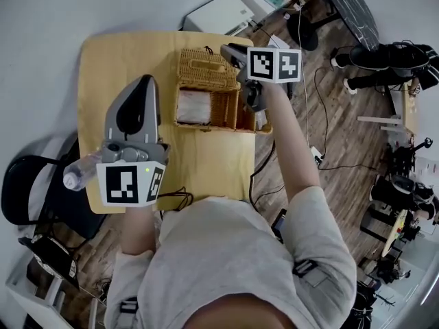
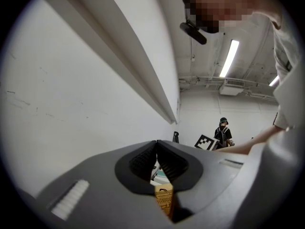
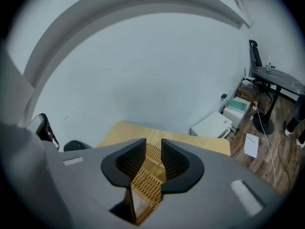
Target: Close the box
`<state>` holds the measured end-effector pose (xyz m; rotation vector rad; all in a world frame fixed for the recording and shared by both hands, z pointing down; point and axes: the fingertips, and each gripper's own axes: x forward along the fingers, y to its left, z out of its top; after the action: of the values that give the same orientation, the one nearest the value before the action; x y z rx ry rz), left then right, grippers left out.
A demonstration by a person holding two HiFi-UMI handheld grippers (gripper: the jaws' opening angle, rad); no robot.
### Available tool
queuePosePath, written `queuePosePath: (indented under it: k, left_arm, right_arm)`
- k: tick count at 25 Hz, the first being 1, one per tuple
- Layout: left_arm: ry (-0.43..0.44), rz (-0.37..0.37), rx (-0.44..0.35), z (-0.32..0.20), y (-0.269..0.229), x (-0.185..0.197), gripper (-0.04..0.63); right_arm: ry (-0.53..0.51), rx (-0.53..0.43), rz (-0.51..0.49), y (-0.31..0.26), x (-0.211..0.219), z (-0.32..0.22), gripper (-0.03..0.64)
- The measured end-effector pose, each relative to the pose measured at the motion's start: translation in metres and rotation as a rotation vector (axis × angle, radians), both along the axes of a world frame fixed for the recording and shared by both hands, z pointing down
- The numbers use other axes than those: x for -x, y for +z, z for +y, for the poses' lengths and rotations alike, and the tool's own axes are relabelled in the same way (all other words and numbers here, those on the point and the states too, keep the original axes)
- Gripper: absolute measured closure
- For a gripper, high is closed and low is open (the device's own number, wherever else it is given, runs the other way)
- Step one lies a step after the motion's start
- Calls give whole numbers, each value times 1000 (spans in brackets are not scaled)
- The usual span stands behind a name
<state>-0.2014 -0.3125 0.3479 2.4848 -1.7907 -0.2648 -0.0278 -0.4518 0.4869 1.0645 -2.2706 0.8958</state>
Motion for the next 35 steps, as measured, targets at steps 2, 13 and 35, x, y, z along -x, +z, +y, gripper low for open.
queuePosePath:
  k: [2, 13, 35]
  left_arm:
    - [-5, 1, 6, -2, 2, 2, 537]
    - [-24, -2, 32, -14, 15, 6, 537]
    - [-78, -2, 80, -23, 38, 29, 537]
  right_arm:
    - [1, 40, 7, 12, 2, -7, 532]
    - [-33, 200, 59, 64, 9, -39, 531]
    - [-123, 380, 290, 138, 20, -58, 532]
